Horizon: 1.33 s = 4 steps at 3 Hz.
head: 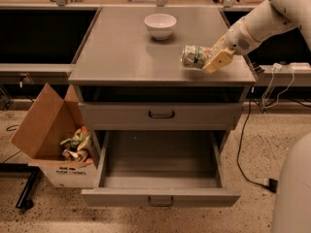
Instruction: Place 7up can into middle drawer
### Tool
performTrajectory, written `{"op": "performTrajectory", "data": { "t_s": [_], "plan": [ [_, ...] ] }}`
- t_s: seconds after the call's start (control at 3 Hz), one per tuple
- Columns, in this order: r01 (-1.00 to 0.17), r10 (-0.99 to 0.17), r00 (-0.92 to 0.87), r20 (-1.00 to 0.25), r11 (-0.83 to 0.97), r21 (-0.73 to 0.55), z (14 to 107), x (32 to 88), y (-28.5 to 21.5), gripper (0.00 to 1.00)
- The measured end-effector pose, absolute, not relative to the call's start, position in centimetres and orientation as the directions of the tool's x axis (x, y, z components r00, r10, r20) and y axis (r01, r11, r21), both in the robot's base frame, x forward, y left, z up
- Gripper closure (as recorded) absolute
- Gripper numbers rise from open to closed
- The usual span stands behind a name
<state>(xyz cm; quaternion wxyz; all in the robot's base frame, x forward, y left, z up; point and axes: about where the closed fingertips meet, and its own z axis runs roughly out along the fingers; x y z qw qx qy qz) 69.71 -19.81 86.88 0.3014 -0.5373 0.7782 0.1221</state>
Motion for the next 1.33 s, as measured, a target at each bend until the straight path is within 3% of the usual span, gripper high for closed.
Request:
{"op": "performTrajectory", "data": {
  "t_s": [0.33, 1.33],
  "plan": [
    [-0.921, -0.76, -0.241, -0.603, 0.376, -0.105, 86.8, 65.8, -19.3, 1.0],
    [-0.936, -0.801, -0.2, -0.564, 0.326, -0.132, 86.0, 62.9, -17.5, 1.0]
  ]
}}
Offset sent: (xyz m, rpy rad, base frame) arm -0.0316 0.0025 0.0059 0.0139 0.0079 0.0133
